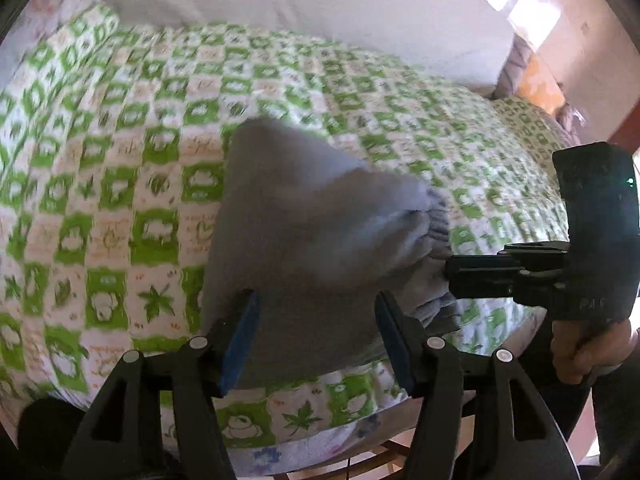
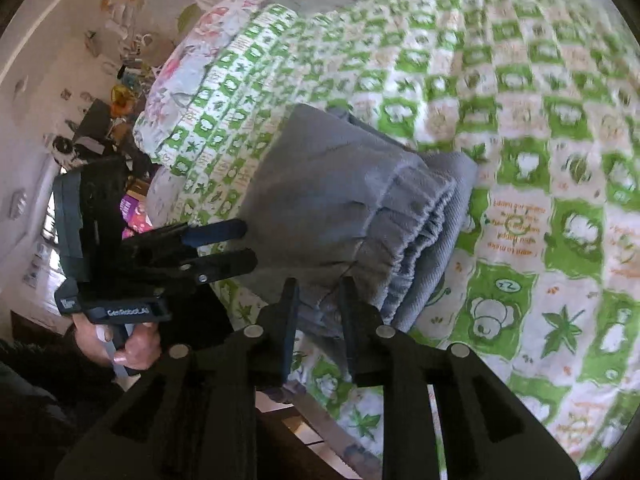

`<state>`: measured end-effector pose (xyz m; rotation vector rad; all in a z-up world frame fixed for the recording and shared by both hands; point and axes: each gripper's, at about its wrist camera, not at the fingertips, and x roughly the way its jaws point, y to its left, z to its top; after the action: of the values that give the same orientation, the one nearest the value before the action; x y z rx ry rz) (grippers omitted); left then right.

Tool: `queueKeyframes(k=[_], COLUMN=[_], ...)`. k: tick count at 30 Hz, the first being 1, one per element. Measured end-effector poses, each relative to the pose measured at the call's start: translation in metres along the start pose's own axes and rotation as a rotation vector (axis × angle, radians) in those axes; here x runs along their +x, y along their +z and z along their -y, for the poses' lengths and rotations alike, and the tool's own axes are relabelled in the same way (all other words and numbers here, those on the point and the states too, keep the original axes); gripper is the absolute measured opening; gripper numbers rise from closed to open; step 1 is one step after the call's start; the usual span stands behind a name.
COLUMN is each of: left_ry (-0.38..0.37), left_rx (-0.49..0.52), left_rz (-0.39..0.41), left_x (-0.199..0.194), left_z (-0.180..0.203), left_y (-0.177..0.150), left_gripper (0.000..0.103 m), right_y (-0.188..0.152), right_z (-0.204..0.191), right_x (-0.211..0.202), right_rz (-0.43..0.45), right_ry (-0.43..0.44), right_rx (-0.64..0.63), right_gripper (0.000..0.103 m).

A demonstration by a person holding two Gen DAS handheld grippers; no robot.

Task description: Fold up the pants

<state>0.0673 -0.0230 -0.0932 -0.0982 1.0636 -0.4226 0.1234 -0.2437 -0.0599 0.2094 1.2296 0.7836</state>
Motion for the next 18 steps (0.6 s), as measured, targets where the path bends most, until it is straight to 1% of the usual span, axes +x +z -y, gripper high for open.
queueKeyframes(k=[3,4,5,6,7,8,10,12,16,18], left_ry=[0.014,0.021,0.021,0.020,0.022,0.026,0.023,0.021,0.008,-0.013], left_rx=[0.023,0.028,0.030,0.032,0.033,0.032,0.025,0.018,0.009,-0.002], left_rz=[0.039,0.052,0.055,0.054,0.052,0.054,0.031,0.011,-0.026,-0.044], left_x=[-0.015,-0.020,-0.023,-0.024,-0.024,-0.025,-0.021,-0.017,-0.006,0.001], left_z=[0.003,0.002,0.001,0.000,-0.003,-0.006,-0.014,-0.020,-0.032,-0.036], left_y=[0.009,0.013,0.015,0.017,0.020,0.022,0.027,0.031,0.038,0.041], left_gripper=[0.060,0.060,0.060,0.060,0.060,0.061,0.061,0.061,0.061,0.061], right_y=[-0.001,-0.001,-0.001,-0.001,0.000,0.001,0.001,0.000,0.000,0.000], right_z=[-0.017,-0.020,-0.022,-0.025,-0.026,-0.027,-0.026,-0.021,-0.007,0.003], right_x=[-0.017,-0.024,-0.030,-0.037,-0.040,-0.041,-0.042,-0.038,-0.024,-0.017], right_rz=[0.040,0.060,0.080,0.105,0.117,0.127,0.139,0.129,0.127,0.129], right_ry=[-0.048,-0.063,-0.073,-0.091,-0.105,-0.124,-0.166,-0.202,-0.217,-0.203], right_rx=[-0.035,-0.038,-0.038,-0.039,-0.035,-0.029,-0.016,0.011,0.070,0.111], right_gripper=[0.025,0.030,0.038,0.044,0.058,0.063,0.063,0.063,0.063,0.063])
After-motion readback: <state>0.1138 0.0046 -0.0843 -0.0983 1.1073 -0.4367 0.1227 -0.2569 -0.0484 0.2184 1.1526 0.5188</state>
